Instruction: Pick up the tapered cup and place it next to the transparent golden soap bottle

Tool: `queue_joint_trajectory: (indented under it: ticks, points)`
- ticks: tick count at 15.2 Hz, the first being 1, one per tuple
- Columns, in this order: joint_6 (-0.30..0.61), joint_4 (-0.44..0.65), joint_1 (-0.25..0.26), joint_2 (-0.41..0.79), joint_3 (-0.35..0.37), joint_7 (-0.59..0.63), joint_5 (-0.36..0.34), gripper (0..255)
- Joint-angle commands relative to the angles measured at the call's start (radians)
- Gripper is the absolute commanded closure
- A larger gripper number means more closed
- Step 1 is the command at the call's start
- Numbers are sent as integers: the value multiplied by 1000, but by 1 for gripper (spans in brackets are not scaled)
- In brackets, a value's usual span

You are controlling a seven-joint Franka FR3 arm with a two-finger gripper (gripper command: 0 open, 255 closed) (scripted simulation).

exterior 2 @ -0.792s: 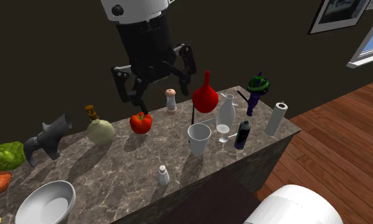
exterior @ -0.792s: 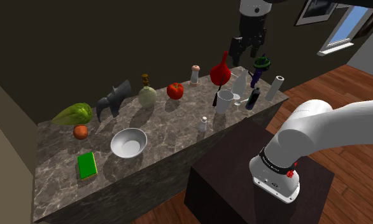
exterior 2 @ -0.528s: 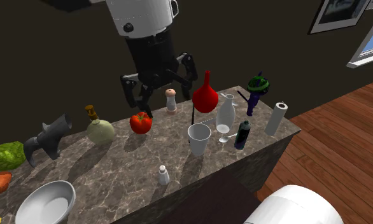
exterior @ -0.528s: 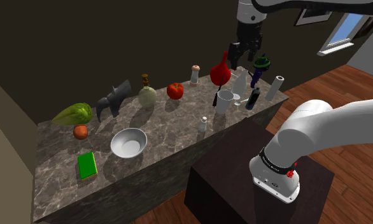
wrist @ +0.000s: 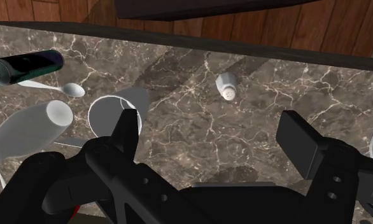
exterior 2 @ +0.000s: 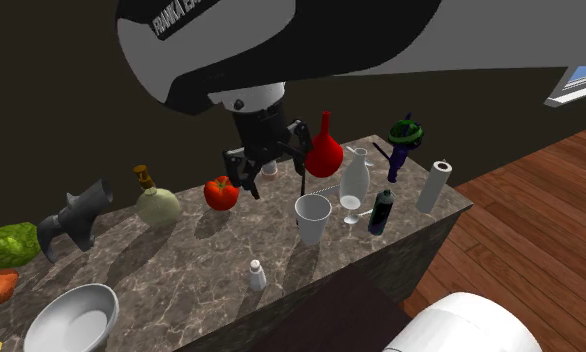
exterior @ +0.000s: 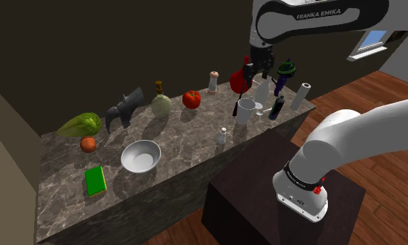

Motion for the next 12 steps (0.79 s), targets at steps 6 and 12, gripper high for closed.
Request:
queue_joint_trajectory:
  ticks: [6, 12]
  points:
    - [239, -37, -31, 203, -67, -47, -52, 0]
    - [431, -11, -56, 421, -118, -89, -78, 0]
